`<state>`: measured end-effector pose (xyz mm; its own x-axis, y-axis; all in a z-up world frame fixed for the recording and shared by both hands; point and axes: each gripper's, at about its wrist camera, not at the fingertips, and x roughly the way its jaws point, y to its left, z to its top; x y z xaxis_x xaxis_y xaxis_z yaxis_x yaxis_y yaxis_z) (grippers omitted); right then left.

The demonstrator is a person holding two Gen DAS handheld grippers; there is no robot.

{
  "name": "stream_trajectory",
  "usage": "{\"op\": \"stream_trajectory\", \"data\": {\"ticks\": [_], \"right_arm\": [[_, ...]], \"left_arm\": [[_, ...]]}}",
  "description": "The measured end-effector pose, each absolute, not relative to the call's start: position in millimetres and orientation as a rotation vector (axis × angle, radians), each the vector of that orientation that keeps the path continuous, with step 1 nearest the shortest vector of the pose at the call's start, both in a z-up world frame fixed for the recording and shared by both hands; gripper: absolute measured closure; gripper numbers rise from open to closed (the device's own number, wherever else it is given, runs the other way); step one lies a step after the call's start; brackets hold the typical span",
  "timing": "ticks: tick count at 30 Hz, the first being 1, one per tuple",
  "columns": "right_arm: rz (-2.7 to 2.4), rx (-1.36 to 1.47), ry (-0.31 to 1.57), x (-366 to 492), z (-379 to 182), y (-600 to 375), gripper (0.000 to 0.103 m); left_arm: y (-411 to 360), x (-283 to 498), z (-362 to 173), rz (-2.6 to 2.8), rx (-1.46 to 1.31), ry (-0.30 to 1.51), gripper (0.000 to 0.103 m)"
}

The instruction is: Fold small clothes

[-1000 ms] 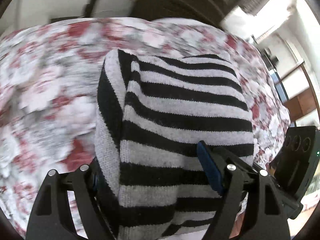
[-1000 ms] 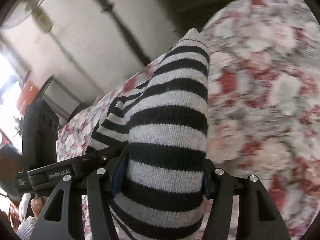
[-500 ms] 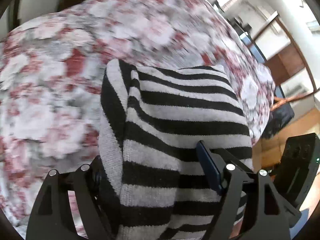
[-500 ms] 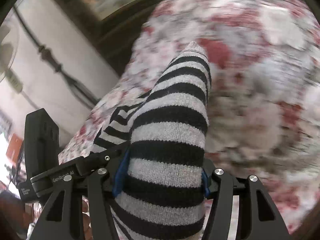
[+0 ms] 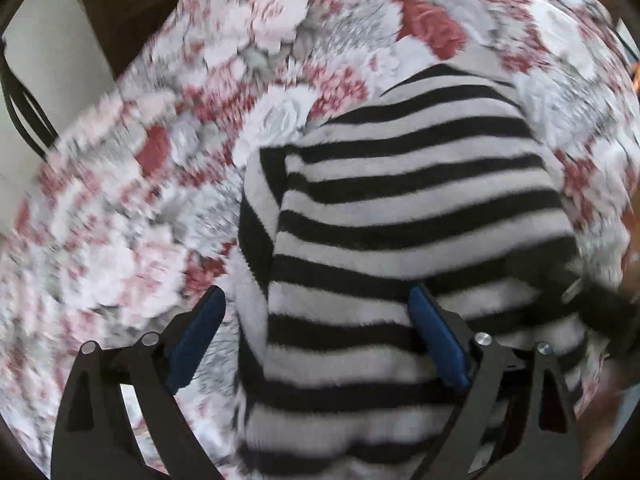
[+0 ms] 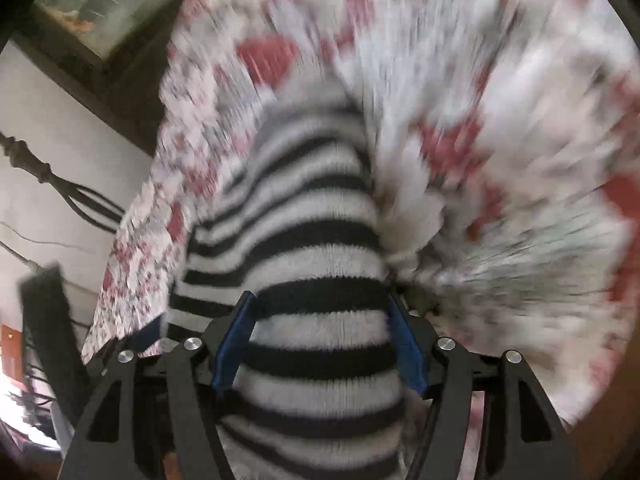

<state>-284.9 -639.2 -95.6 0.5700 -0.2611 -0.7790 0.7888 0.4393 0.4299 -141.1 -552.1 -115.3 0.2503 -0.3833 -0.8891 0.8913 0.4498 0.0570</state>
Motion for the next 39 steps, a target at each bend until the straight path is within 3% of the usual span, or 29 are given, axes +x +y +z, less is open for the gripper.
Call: {"op": "stream_trajectory", "data": {"ticks": [4, 7, 8, 10, 16, 24, 30, 35, 39], "right_arm": [[-0.760, 0.703, 0.721, -297, -62, -604, 0.037], [-0.820, 0.671, 0.843, -304, -78, -598, 0.038], [-0.828, 0.693, 0.878, -311, -90, -602, 0.037], [-0.827, 0.769, 0.903, -320, -107, -612, 0.025], [-0.863, 0.757, 0.937, -320, -121, -616, 0.020], [-0.923, 0.789, 0.922, -317, -109, -612, 0.017], [-0.912, 0.863, 0.829, -323, -87, -599, 0.016], [-0.884, 0.775, 0.697, -319, -52, -571, 0.016], [-0.855, 0.647, 0.714, -305, -45, -557, 0.016]], "left_arm": [[-527, -155, -100, -0.949, 0.638, 0.935, 0.010], [-518, -153, -103, -0.923, 0.610, 1.010, 0.009], [-519, -155, -108, -0.904, 0.618, 1.042, 0.009], [-520, -166, -116, -0.870, 0.658, 1.064, 0.009], [-535, -203, -128, -0.784, 0.867, 0.821, 0.009], [-501, -182, -111, -0.923, 0.704, 0.823, 0.009], [-466, -187, -81, -0.937, 0.715, 0.727, 0.009], [-448, -185, -52, -0.981, 0.534, 0.826, 0.009], [-434, -197, -37, -0.969, 0.486, 0.782, 0.008]]}}
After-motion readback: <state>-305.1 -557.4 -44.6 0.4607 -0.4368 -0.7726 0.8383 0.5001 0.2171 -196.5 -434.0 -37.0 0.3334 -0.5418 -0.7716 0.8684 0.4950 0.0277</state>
